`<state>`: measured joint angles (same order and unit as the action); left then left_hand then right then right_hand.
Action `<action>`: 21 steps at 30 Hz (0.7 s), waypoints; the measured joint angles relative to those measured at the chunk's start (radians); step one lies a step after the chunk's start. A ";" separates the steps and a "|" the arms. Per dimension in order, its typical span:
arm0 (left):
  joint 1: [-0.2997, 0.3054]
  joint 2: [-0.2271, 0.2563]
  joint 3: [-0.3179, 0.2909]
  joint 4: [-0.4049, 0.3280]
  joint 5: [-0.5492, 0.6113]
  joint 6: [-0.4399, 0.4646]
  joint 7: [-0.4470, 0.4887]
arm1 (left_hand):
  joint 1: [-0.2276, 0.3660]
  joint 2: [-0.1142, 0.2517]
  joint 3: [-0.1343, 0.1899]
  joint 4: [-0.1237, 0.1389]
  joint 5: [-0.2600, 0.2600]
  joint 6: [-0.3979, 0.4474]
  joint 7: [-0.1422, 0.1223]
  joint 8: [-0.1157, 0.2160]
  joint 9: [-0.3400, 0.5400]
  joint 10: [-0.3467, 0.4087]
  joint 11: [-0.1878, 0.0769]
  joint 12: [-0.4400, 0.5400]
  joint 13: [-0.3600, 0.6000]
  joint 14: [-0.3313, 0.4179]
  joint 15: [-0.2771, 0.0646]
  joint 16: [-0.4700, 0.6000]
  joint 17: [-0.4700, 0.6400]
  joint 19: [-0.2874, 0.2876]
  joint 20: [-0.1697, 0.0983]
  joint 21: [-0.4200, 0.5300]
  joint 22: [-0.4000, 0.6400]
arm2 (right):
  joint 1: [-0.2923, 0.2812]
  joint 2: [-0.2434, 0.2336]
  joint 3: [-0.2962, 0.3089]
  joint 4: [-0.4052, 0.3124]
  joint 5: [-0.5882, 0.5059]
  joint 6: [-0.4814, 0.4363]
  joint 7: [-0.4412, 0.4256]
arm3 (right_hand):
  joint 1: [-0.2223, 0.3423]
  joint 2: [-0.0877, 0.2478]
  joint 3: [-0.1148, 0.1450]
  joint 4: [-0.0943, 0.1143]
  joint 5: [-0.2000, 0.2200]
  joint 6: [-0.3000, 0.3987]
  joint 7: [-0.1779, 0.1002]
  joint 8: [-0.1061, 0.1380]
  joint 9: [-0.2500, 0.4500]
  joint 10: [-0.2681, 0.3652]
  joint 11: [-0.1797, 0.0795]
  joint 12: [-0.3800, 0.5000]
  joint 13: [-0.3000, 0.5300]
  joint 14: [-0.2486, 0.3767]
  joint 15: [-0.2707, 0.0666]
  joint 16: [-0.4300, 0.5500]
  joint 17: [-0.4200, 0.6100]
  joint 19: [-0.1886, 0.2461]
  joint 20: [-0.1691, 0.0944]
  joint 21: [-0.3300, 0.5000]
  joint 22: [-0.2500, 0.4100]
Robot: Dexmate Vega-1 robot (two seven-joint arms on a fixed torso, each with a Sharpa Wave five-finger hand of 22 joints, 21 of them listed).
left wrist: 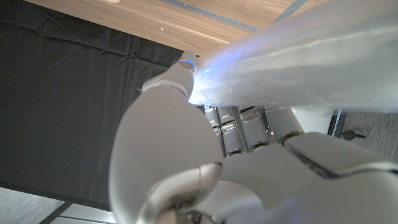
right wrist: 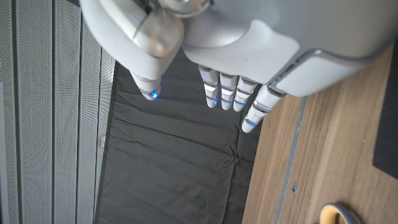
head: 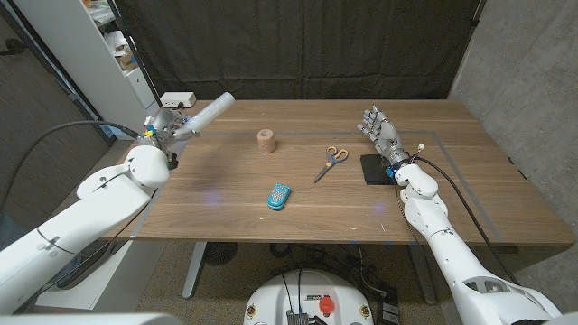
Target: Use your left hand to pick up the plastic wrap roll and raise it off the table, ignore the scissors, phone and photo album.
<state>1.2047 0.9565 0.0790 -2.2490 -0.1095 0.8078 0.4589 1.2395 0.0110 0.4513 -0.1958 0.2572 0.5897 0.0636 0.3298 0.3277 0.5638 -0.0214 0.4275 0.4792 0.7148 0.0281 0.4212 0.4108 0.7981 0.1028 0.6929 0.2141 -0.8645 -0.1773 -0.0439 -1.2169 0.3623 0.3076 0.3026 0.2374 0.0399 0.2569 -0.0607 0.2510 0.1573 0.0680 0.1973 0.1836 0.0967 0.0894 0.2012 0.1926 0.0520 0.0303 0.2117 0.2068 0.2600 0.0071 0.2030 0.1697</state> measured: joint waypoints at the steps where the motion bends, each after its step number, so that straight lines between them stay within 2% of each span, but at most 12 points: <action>1: 0.000 0.000 0.000 0.000 0.001 0.003 -0.002 | 0.000 0.000 0.000 0.000 0.000 0.000 0.000 0.000 0.000 0.000 0.000 0.000 0.000 0.000 0.000 0.000 0.000 0.000 0.000 0.000 0.000 | 0.000 0.000 0.000 0.001 0.000 0.000 0.000 | 0.000 0.000 0.000 0.000 0.000 0.000 0.000 0.000 0.000 0.000 0.000 0.000 0.000 0.000 0.000 0.000 0.000 0.000 0.000 0.000 0.000; 21: -0.014 0.005 -0.006 -0.019 0.013 0.016 -0.026 | 0.000 0.000 0.000 0.000 0.000 0.000 0.000 -0.002 0.004 -0.002 0.002 0.002 0.006 0.000 0.000 -0.005 0.005 -0.005 -0.005 0.018 -0.005 | -0.007 -0.002 -0.001 -0.013 -0.001 -0.004 -0.007 | 0.000 0.000 0.000 0.000 0.000 0.000 0.000 0.000 0.000 0.005 0.005 0.000 0.000 0.000 0.000 0.000 0.000 0.000 0.000 0.000 0.000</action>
<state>1.1910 0.9611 0.0732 -2.2676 -0.0960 0.8235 0.4333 1.2396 0.0109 0.4513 -0.1958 0.2572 0.5897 0.0636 0.3282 0.3320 0.5620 -0.0196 0.4296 0.4852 0.7150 0.0279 0.4158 0.4161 0.7929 0.0976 0.7107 0.2090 -0.8716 -0.1789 -0.0447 -1.2304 0.3612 0.3040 0.2953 0.2375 0.0399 0.2569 -0.0606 0.2510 0.1572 0.0680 0.1973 0.1836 0.1020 0.0946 0.2012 0.1926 0.0519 0.0303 0.2117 0.2069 0.2599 0.0072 0.2030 0.1696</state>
